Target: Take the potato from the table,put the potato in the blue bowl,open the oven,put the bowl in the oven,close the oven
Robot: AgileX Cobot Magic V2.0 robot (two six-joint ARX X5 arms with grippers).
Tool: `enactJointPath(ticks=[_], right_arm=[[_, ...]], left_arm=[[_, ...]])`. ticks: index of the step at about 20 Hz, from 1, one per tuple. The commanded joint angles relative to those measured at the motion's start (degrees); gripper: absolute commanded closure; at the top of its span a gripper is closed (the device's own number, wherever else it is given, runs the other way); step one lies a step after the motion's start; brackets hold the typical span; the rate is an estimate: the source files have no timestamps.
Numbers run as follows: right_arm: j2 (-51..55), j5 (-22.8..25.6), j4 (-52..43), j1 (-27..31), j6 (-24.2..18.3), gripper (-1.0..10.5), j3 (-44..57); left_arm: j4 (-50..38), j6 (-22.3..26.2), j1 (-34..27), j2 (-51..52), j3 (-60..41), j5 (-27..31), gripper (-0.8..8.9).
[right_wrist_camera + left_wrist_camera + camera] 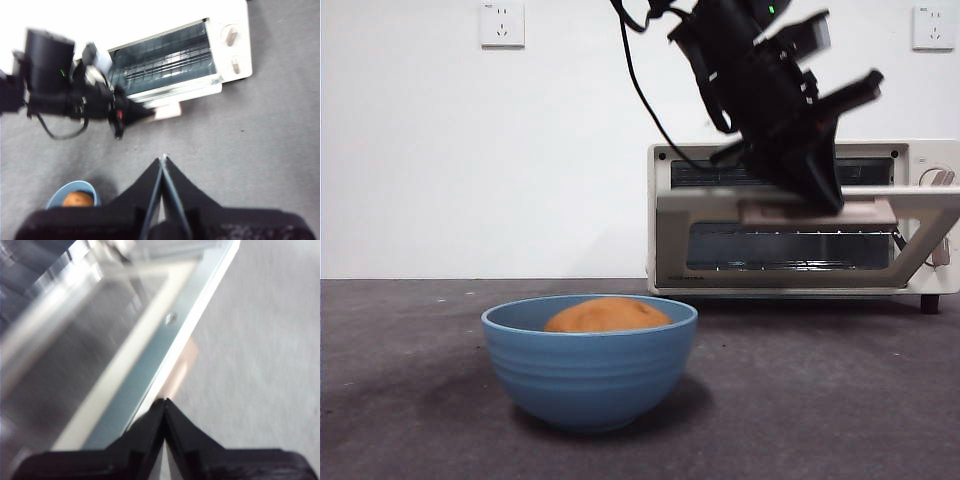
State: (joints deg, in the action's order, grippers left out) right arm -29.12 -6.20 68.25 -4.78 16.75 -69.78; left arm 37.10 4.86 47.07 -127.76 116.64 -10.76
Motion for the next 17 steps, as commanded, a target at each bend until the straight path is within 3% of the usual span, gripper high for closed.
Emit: enactJointPath(ticks=[1, 17], right_arm=[[0.2, 0.3, 0.2, 0.0, -0.5, 9.5, -0.1], [0.2, 2.2, 1.7, 0.0, -1.9, 9.5, -0.1]], left_arm=[[-1.7, -0.2, -1.7, -2.4, -3.0, 4.9, 8.19], [-1.1, -0.9, 2.2, -2.4, -4.3, 4.9, 8.19]])
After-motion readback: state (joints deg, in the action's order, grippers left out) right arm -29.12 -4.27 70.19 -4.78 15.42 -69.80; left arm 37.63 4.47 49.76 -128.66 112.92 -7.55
